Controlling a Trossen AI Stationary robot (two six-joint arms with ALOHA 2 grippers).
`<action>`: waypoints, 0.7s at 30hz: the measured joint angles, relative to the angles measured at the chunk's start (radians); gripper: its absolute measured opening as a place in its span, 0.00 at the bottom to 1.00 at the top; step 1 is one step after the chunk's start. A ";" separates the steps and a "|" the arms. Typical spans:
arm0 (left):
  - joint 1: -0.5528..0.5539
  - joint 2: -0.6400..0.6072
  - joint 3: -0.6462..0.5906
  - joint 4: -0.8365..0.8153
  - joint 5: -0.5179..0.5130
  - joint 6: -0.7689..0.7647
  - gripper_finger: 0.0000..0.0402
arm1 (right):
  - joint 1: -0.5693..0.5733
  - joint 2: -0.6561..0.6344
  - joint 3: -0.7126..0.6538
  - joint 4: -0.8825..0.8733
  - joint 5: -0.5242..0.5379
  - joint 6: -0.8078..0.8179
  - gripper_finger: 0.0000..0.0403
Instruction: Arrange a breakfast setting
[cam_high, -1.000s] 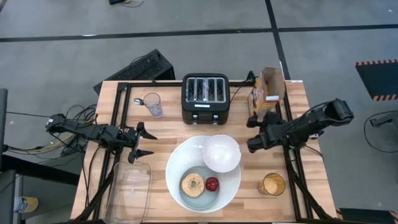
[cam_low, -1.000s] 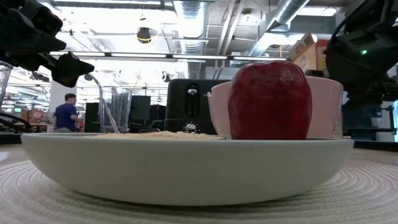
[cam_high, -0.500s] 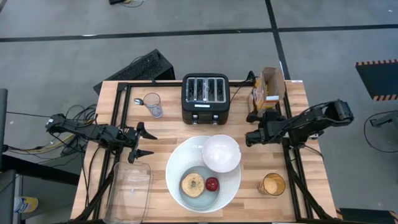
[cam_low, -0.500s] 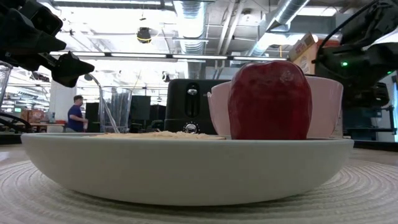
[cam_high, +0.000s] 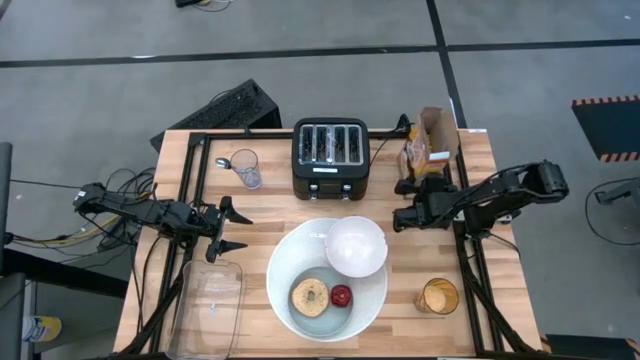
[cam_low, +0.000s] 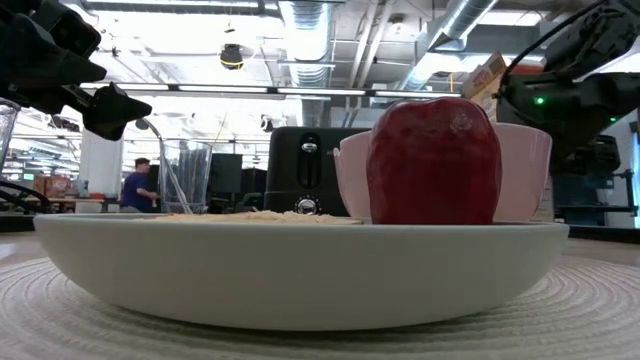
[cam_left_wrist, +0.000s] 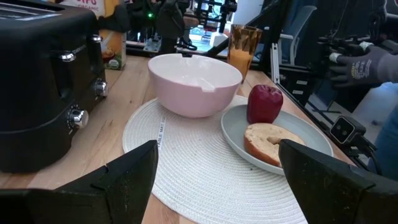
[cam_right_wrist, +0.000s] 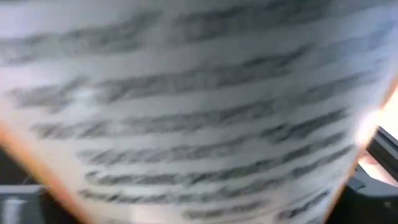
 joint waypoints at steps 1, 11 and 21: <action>0.000 0.000 0.000 0.000 0.000 0.000 0.80 | 0.000 0.000 0.000 0.000 -0.002 -0.002 0.77; 0.000 0.000 0.000 0.000 0.000 0.000 0.80 | 0.006 0.000 0.000 -0.009 -0.021 -0.009 0.50; 0.000 0.000 0.000 0.000 0.000 0.000 0.80 | 0.012 -0.010 0.000 -0.019 -0.032 -0.009 0.42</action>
